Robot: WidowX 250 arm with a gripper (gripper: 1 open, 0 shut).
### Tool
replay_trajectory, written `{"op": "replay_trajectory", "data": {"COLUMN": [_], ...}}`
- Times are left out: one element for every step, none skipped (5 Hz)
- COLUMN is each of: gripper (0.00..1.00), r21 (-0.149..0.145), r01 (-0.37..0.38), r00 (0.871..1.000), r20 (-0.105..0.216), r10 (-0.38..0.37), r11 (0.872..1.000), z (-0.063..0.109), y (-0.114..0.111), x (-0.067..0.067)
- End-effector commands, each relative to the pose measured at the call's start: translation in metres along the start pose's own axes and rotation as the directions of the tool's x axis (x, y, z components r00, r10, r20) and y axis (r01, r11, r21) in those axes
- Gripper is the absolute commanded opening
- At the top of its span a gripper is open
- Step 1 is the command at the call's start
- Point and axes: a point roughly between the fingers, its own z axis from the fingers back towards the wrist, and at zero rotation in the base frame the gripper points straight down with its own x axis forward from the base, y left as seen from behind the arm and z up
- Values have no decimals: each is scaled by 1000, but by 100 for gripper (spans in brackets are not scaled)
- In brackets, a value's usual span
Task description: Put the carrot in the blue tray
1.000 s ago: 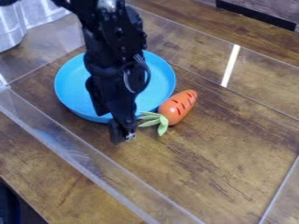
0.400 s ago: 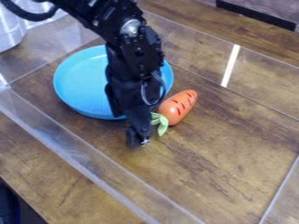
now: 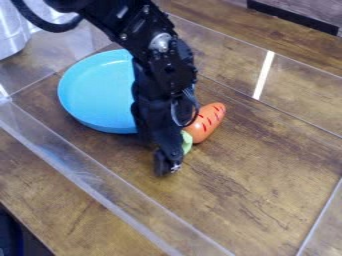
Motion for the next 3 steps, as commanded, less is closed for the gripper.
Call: {"op": "replay_trajectory", "data": {"gripper": [100,100,100], "r21": [13,8,0], "r01": [4,4,5], "r00": [998,997,996], "r20": [67,79,89], "r10": [-5,-5,-5], "r11": [1000,1000,1000], "z": [7,3,1], "y": [3,3,1], "x": [17,21,25]}}
